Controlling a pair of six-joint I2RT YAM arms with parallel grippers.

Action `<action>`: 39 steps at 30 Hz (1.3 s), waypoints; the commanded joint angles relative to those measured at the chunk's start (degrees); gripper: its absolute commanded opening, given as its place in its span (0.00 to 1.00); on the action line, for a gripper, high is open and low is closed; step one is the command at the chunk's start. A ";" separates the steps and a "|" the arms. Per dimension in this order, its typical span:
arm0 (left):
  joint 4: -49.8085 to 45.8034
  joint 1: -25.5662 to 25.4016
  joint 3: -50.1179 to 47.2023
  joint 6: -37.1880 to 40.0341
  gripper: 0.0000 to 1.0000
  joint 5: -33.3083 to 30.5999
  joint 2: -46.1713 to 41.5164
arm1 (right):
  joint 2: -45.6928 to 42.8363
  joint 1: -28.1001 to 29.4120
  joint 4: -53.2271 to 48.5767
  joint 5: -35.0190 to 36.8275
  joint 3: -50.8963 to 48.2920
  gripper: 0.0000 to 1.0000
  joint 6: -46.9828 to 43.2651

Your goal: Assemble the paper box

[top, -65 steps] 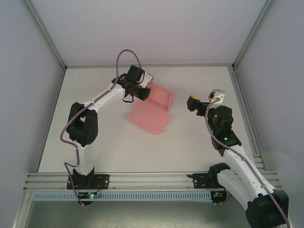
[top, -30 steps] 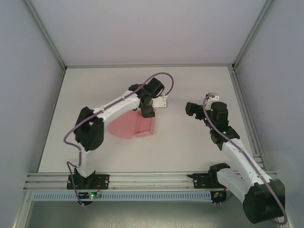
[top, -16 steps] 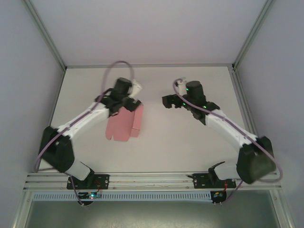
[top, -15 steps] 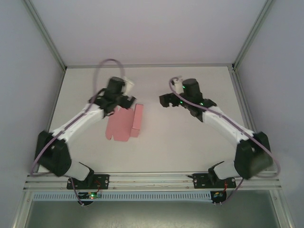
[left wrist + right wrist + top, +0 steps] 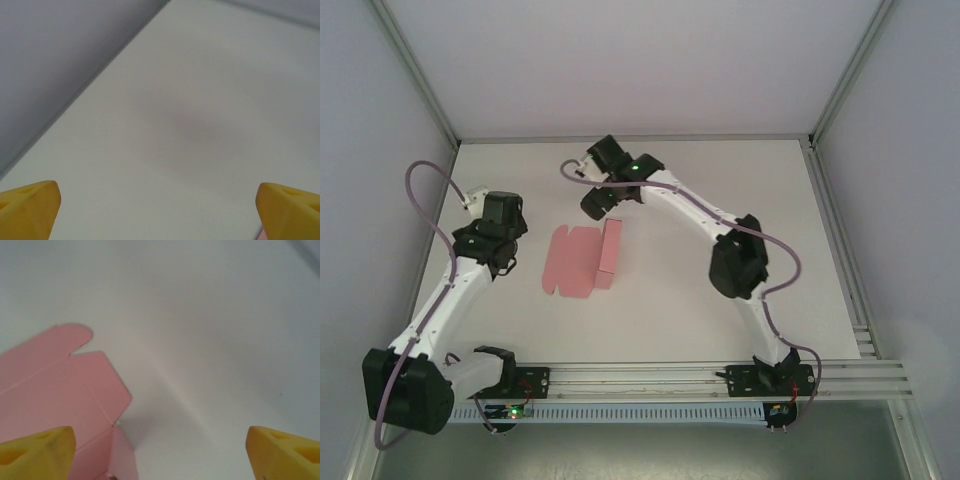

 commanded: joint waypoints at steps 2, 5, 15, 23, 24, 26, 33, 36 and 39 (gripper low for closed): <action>-2.54 0.54 1.57 -2.55 1.00 0.69 2.15 | 11.39 0.92 -20.75 4.25 17.65 0.78 -6.90; -2.11 0.49 1.40 -1.99 1.00 0.39 3.16 | 17.23 1.34 -26.46 5.20 26.60 0.72 -8.42; -1.37 0.56 1.45 -1.48 1.00 0.62 3.65 | 15.84 1.23 -27.29 6.38 18.89 0.46 -9.19; -0.81 0.59 1.71 -1.20 1.00 1.28 4.26 | 10.64 -0.28 -27.69 4.65 8.21 0.45 -8.06; -0.76 0.55 1.77 -1.08 1.00 1.48 4.39 | 10.04 -0.60 -27.88 3.96 7.18 0.44 -7.86; -0.67 0.37 2.04 -1.02 1.00 1.65 4.61 | 8.97 -1.57 -29.32 2.06 5.93 0.44 -7.65; 0.52 0.55 2.92 -0.53 1.00 3.72 6.29 | 4.48 -2.16 -29.41 3.16 -1.45 0.51 -5.66; 1.41 0.54 3.20 0.37 1.00 7.63 7.39 | 0.81 -3.13 -24.79 4.05 -6.83 0.53 -2.63; 1.94 0.53 3.59 0.21 1.00 10.92 8.60 | -2.41 -6.11 -21.53 -2.73 -10.67 0.58 0.74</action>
